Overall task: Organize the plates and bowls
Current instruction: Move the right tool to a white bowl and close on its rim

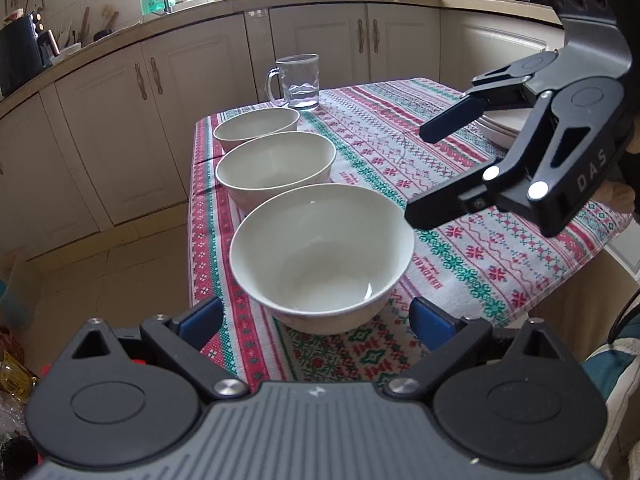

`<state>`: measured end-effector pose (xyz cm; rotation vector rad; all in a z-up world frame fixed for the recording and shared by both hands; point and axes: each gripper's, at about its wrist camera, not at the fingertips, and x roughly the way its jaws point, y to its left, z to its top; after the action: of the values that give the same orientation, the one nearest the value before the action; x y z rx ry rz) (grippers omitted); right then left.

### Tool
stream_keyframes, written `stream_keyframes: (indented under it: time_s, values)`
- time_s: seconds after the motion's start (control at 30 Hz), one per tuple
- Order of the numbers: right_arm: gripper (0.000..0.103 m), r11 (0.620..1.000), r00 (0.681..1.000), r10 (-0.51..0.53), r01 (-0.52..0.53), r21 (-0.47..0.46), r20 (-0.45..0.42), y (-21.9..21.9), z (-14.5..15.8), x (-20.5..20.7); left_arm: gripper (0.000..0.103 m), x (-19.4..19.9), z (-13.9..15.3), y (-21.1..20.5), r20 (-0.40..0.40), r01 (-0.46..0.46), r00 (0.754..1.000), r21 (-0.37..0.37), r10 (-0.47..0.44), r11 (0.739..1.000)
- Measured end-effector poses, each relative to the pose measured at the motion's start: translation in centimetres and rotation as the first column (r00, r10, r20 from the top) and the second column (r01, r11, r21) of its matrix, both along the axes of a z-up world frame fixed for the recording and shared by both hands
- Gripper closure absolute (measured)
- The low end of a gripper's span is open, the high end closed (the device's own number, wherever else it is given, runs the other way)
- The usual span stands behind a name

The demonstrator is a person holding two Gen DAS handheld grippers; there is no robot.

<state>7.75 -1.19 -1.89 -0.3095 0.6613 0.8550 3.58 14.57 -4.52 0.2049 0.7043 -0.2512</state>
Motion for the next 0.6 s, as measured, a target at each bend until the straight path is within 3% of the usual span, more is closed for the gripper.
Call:
stream_keyframes:
  time_s: [0.4, 0.6]
  values:
    - [0.001, 0.996, 0.993, 0.088, -0.090, -0.022, -0.079, 3.6, -1.2, 1.0, 0.007, 1.0, -1.0, 0.7, -0.004, 0.064, 0.998, -0.028, -0.064, 0.998]
    - [0.005, 0.994, 0.987, 0.108, -0.111, -0.015, -0.120, 4.1, -1.5, 1.4, 0.015, 1.2, -1.0, 0.8, -0.007, 0.085, 0.996, -0.045, -0.086, 0.995]
